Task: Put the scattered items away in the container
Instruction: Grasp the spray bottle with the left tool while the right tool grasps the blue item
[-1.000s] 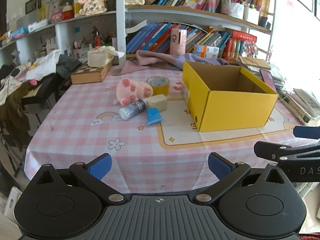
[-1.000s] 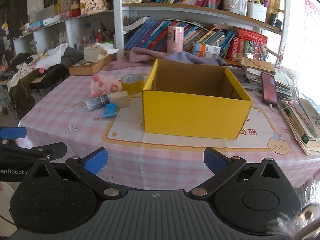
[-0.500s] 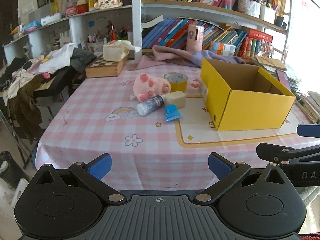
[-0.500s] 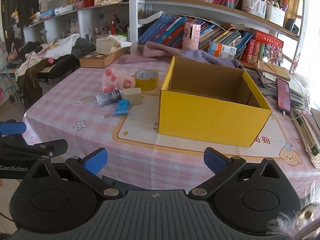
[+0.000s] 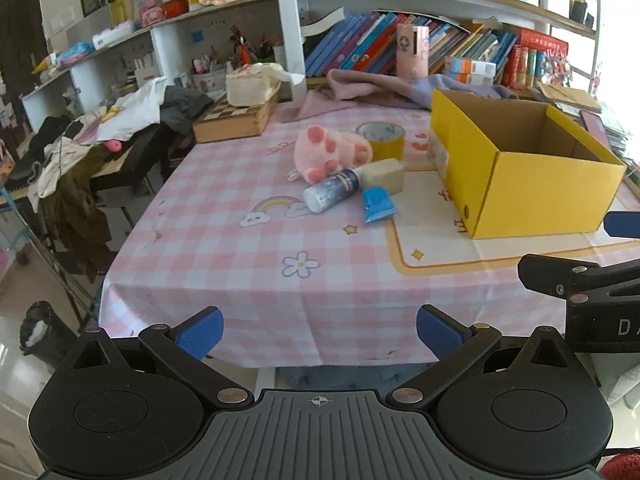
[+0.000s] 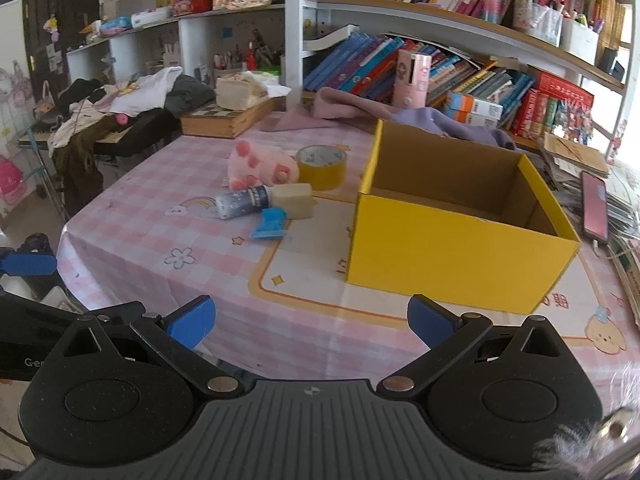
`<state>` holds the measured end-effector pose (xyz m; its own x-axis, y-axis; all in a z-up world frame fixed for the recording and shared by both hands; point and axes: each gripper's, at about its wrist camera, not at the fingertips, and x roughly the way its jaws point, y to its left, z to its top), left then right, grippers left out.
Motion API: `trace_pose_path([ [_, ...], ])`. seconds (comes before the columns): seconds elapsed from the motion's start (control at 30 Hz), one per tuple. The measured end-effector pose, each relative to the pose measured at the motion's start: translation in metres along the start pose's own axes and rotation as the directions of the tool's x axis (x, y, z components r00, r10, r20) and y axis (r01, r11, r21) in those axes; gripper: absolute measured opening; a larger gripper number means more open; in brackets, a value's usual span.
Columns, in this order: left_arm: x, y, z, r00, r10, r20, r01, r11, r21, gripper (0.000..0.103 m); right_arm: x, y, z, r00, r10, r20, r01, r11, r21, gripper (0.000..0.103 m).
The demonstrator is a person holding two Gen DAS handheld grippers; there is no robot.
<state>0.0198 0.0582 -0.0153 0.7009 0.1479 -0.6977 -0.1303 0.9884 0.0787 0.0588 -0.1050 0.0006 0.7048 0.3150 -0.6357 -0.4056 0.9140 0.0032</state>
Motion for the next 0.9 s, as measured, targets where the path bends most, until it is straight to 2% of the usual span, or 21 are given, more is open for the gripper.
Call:
trace_pose_path([
  [0.3, 0.007, 0.034, 0.012, 0.997, -0.047, 0.068, 0.054, 0.993, -0.105, 0.103, 0.014, 0.013, 0.016, 0.997, 0.037, 0.069, -0.035, 0.999, -0.033, 0.101],
  [0.4, 0.013, 0.045, 0.018, 0.996, -0.044, 0.078, 0.053, 0.991, -0.122, 0.103, 0.023, 0.016, 0.022, 0.996, 0.046, 0.071, -0.043, 0.998, -0.038, 0.097],
  [0.67, 0.041, 0.056, 0.04, 0.995, -0.046, 0.087, 0.054, 0.994, -0.092, 0.103, 0.06, 0.024, 0.036, 0.997, 0.064, 0.041, -0.061, 0.996, -0.068, 0.082],
  [0.8, 0.057, 0.061, 0.055, 0.994, -0.06, 0.096, 0.067, 0.995, -0.074, 0.103, 0.078, 0.029, 0.043, 0.997, 0.066, 0.048, -0.062, 0.994, -0.087, 0.08],
  [0.9, 0.074, 0.066, 0.068, 0.994, -0.073, 0.086, 0.079, 0.994, -0.071, 0.103, 0.095, 0.036, 0.045, 0.997, 0.077, 0.015, -0.075, 0.99, -0.117, 0.079],
])
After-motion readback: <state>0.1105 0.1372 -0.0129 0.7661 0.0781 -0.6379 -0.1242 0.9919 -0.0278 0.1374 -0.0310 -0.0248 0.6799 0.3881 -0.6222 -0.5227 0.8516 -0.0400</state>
